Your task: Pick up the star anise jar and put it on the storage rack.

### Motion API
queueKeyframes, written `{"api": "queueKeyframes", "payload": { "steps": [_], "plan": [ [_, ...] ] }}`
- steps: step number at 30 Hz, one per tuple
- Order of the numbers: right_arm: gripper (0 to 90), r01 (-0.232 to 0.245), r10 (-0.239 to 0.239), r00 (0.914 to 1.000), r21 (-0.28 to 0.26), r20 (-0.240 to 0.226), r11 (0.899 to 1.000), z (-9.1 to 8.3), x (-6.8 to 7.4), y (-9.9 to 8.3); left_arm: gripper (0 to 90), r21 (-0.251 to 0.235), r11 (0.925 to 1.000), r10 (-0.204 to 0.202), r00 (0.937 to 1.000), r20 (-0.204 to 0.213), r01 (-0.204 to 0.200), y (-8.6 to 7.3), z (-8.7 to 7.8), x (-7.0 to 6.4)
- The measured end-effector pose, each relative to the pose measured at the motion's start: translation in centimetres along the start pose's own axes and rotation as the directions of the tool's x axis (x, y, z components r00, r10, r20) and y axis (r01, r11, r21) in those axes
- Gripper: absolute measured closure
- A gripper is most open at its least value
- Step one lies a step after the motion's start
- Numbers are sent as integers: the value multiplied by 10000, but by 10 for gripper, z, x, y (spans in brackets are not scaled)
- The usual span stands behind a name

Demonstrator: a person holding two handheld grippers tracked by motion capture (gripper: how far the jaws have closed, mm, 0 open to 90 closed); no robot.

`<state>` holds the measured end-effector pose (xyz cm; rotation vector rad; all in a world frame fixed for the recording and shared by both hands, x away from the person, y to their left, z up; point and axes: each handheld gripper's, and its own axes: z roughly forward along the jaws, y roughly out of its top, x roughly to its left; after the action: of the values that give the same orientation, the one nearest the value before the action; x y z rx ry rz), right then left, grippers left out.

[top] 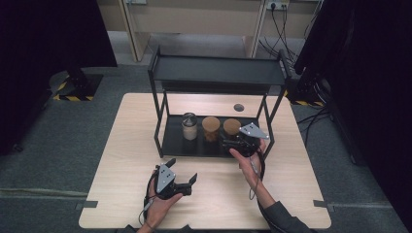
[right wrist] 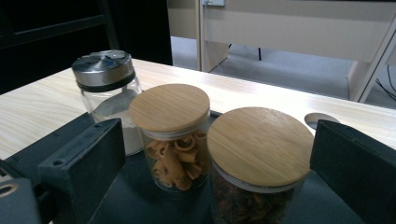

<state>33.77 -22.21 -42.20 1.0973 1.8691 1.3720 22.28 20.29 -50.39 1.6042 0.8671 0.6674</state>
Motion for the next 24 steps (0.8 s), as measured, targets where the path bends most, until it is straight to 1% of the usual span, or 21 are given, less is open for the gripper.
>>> {"api": "queueKeyframes", "payload": {
  "steps": [9,18,24],
  "plan": [
    [37,150,-150,9998,-27,-93,9999,-3,4,-1,32,1,10000,-3,10000,1,3,0,0,0],
    [37,113,-115,9998,-68,-174,9999,-8,4,-3,32,7,10000,-5,10000,2,5,0,0,0],
    [37,212,-213,9995,-71,-236,9998,-10,7,-7,33,2,10000,0,10000,8,0,0,0,0]
  ]
}}
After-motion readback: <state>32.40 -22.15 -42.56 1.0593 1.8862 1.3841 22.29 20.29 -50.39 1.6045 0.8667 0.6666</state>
